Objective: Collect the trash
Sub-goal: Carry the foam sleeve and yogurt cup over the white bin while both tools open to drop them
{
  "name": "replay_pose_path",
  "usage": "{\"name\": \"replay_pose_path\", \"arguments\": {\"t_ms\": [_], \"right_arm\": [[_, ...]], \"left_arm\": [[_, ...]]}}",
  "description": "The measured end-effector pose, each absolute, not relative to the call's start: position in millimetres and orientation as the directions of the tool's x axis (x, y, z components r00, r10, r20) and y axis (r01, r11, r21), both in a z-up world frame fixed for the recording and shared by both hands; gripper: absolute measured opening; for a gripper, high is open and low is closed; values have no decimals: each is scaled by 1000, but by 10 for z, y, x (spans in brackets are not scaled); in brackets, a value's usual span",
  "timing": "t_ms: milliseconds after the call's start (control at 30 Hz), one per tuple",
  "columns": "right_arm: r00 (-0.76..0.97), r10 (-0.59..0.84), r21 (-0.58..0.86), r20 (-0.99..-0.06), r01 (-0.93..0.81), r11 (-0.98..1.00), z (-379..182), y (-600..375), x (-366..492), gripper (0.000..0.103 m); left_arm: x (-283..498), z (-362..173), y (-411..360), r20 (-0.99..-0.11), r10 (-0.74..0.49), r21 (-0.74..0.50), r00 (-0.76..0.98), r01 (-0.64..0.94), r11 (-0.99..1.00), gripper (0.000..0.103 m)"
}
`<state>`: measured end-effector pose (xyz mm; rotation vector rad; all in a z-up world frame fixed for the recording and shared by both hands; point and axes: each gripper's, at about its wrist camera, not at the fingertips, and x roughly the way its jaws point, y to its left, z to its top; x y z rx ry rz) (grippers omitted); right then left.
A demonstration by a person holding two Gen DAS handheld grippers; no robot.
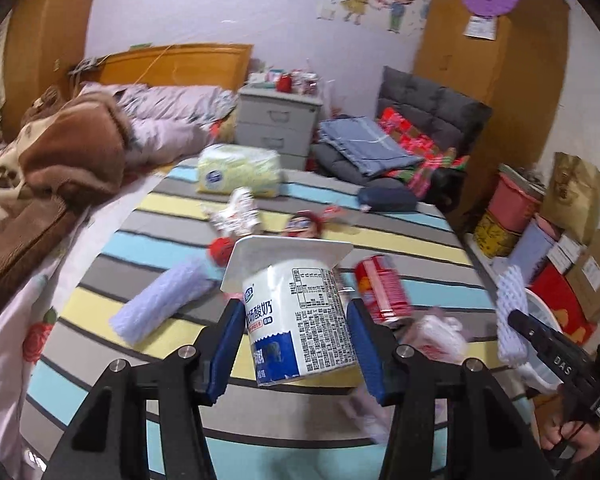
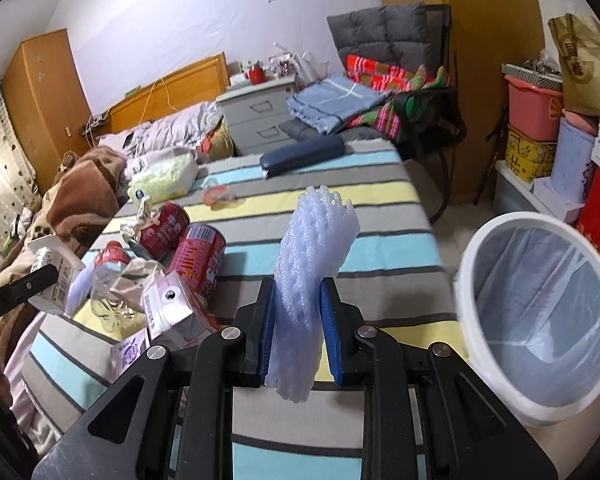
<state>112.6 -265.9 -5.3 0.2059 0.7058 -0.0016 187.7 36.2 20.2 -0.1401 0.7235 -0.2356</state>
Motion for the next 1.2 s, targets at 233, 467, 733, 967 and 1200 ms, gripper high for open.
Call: {"name": "replay_pose_path", "arguments": {"t_ms": [233, 467, 733, 967, 1200], "right_arm": [[795, 32, 182, -606, 99, 978, 90, -2887, 917, 23], [809, -36, 165, -586, 163, 973, 155, -3206, 737, 23], [797, -126, 148, -591, 261, 954, 127, -3645, 584, 23], [764, -166, 134, -623, 313, 940, 31, -3980, 504, 23], [698, -159, 116, -698, 329, 937, -244, -4251, 538, 23]], "left_arm": [[1708, 390, -279, -604, -343, -181, 719, 296, 938, 53], [1553, 472, -984, -590, -413, -144, 694, 414, 899, 53], [1406, 465, -1830, -593, -509, -133, 624, 548, 826, 53], [1313, 366, -2569, -613, -576, -120, 541, 657, 744, 53], [1366, 61, -3112, -674, -580, -131, 457, 699, 703, 53]]}}
